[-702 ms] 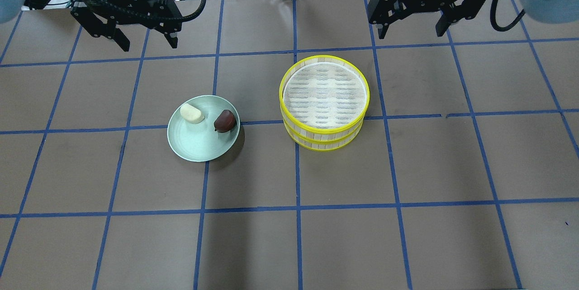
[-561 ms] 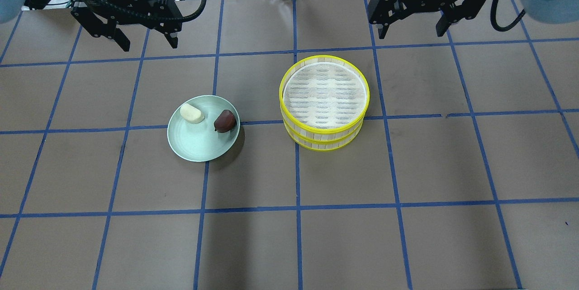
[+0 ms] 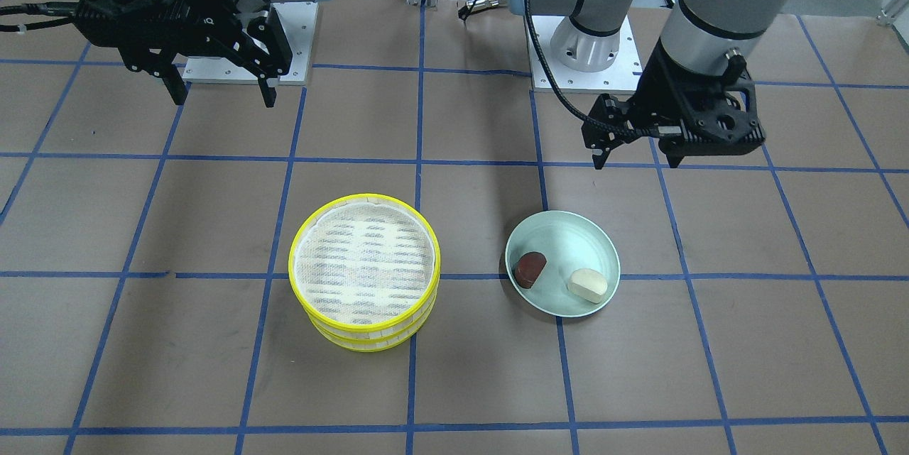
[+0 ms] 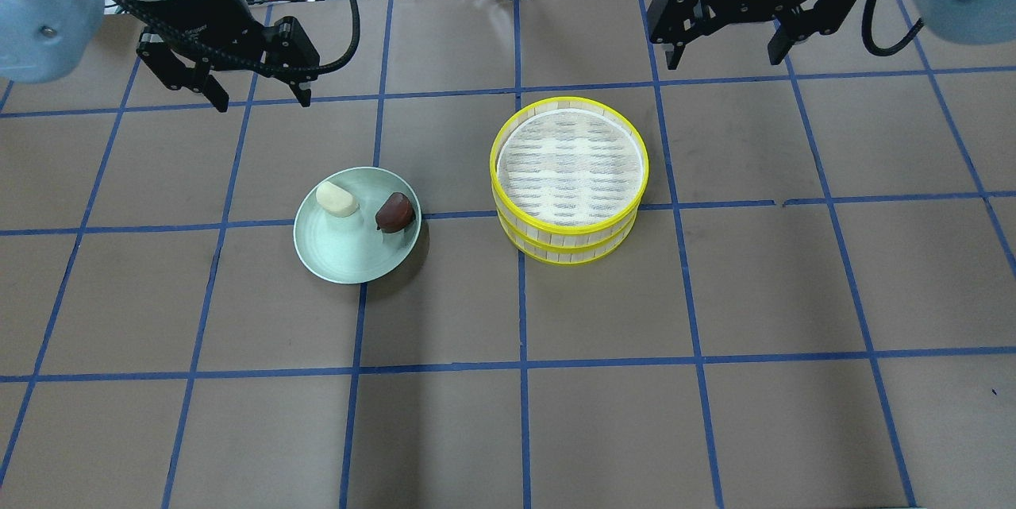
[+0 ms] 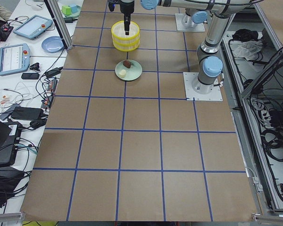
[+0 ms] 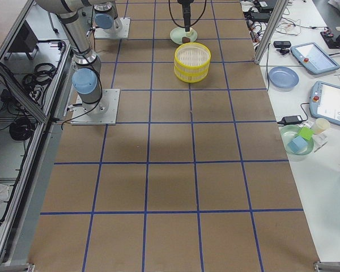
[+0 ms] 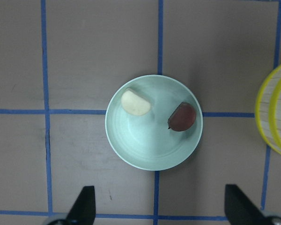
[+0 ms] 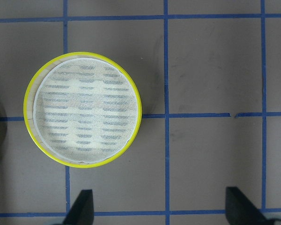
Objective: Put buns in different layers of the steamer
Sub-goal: 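Move the left gripper down toward the white bun on the green plate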
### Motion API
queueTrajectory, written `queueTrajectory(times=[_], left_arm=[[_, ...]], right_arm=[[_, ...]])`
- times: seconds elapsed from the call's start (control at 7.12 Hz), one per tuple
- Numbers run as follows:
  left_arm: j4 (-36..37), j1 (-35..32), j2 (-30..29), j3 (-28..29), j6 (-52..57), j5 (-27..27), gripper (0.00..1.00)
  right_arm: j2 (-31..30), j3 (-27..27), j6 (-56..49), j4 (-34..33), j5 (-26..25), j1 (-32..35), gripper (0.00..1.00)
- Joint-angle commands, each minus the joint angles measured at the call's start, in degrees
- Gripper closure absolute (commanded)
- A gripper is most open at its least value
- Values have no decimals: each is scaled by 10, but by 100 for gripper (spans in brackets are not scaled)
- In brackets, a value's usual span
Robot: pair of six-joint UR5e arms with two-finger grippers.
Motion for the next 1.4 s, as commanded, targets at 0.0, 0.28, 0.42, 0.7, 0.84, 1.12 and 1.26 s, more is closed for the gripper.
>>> queueTrajectory(times=[0.0,0.28,0.42,0.7,0.84,1.12,1.26], left_arm=[[103,32,-54,-59,14,-4,0],[198,32,-117,-98,11,-2,0],[211,32,-148,-99,6,-5,0],[225,32,-181,-103,-3,-5,0],[232,32,-192,-104,-18,-18,0],[241,32,-213,-105,-19,-22,2],[242,32,-220,-105,-25,-22,2]], right_arm=[[0,0,-1,-1,0,0,0],[0,3,0,-1,1,1,0],[3,5,0,-3,2,1,0],[10,6,-1,-3,-11,3,0],[10,8,0,-3,-10,3,0],[11,12,0,-1,-4,3,0],[11,12,1,-3,-2,3,0]])
